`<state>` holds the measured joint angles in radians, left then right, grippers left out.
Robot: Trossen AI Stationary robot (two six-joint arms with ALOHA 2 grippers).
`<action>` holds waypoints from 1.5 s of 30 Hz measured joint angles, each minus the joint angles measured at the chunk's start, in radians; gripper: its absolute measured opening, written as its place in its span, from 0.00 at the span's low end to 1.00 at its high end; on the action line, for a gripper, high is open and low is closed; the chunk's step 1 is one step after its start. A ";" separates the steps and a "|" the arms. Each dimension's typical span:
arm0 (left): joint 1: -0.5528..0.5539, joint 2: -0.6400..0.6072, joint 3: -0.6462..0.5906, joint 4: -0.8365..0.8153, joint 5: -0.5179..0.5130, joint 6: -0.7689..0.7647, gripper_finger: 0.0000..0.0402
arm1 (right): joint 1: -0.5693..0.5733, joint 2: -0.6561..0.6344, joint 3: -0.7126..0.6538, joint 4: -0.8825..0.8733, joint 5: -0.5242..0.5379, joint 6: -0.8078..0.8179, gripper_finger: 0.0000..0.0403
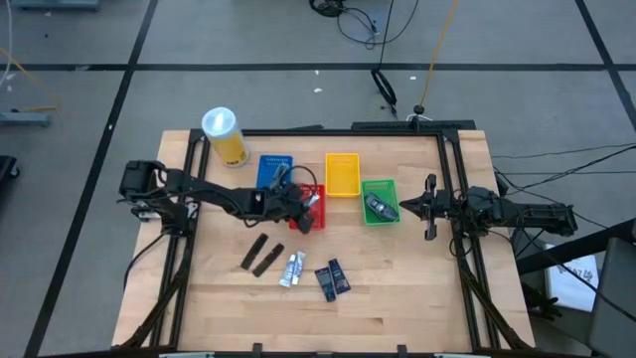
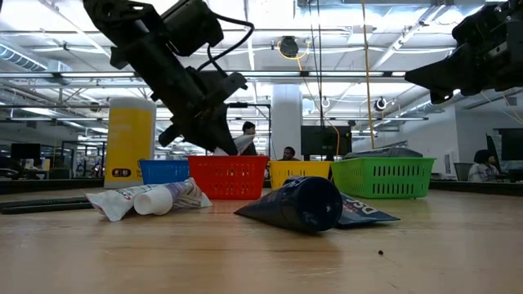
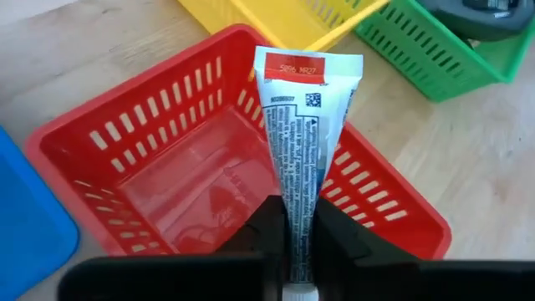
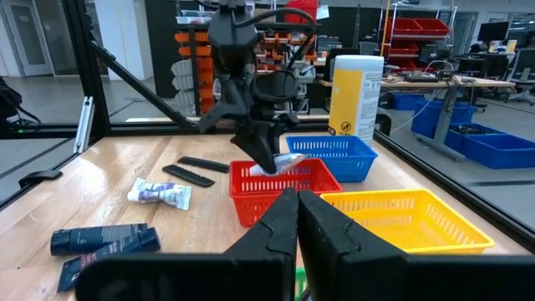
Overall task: Pick & Place Travel size toiletries
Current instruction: Put the white toothpaste into the red bin
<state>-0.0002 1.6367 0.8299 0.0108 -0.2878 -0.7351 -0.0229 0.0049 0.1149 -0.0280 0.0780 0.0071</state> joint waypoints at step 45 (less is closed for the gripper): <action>-0.460 0.232 0.363 -0.656 0.072 -0.298 0.50 | 0.000 0.000 0.002 0.001 0.000 0.000 0.01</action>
<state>-0.4600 1.8687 1.1931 -0.6453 -0.2163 -1.0327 -0.0228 0.0051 0.1169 -0.0269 0.0776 0.0074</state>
